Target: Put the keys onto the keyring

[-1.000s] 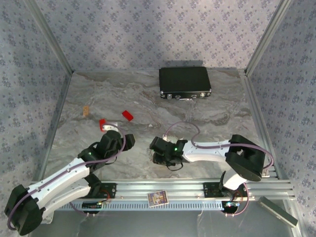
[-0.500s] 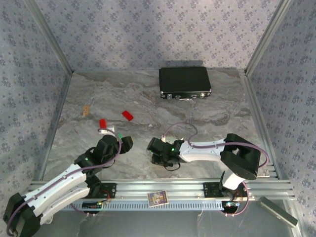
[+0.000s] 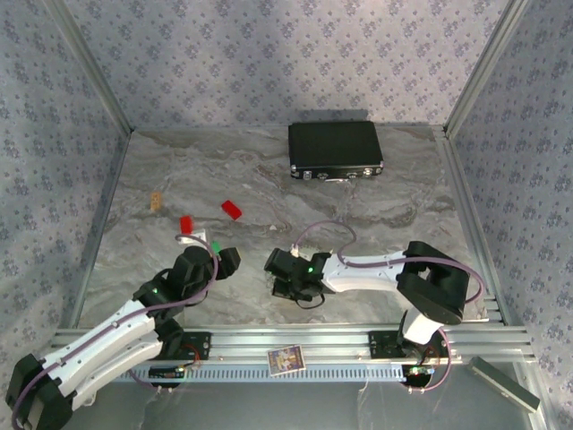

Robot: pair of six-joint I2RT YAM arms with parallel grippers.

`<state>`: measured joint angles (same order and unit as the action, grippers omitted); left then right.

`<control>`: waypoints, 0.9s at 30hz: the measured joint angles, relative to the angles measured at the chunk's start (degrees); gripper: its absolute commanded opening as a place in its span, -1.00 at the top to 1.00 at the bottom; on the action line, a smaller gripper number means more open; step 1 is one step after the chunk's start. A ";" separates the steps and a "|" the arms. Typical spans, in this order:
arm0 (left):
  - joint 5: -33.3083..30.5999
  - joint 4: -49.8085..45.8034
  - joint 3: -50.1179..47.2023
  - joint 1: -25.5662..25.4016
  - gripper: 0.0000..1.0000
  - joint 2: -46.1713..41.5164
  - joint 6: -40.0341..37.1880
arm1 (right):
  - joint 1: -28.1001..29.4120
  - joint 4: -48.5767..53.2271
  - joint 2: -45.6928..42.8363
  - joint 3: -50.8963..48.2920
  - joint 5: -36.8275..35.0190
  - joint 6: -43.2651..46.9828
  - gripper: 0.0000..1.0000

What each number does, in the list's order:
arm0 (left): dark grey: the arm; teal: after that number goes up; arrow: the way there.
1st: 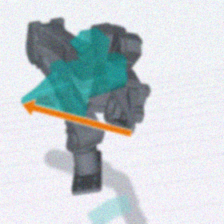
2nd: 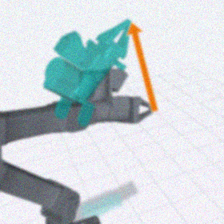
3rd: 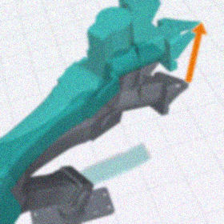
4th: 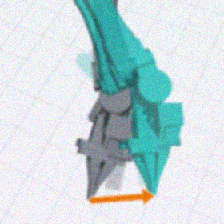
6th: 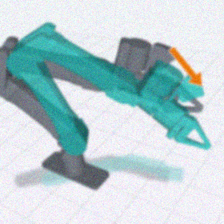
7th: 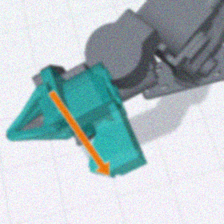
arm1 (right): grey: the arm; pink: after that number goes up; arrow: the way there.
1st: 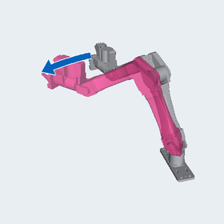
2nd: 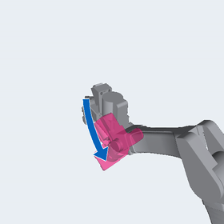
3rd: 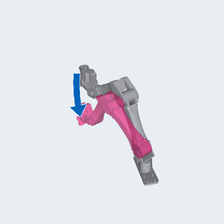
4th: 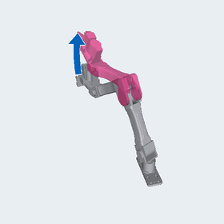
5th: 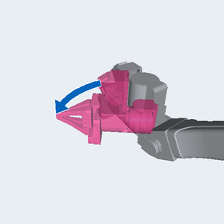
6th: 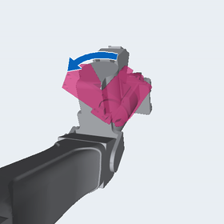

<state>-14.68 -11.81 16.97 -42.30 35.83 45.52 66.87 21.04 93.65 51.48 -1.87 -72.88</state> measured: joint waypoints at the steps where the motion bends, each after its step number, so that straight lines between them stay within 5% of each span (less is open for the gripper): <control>1: -0.04 0.02 0.00 0.00 -0.47 0.24 -0.04 | -0.11 1.31 -0.37 0.07 -0.26 0.74 1.00; 15: -0.39 2.49 1.77 0.31 -0.48 10.12 -3.10 | -5.18 16.41 -4.66 0.22 -2.82 28.92 1.00; 25: -0.33 4.37 5.57 0.33 -0.48 15.67 -4.09 | -5.90 16.92 -1.20 2.71 -2.34 36.50 1.00; 27: -0.33 4.48 5.64 0.33 -0.47 16.13 -4.11 | -5.90 16.90 -0.48 2.84 -2.12 36.74 0.75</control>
<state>-15.00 -7.33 22.61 -41.98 51.96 41.41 60.97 37.93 93.17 54.33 -3.99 -36.14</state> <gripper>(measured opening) 0.740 0.051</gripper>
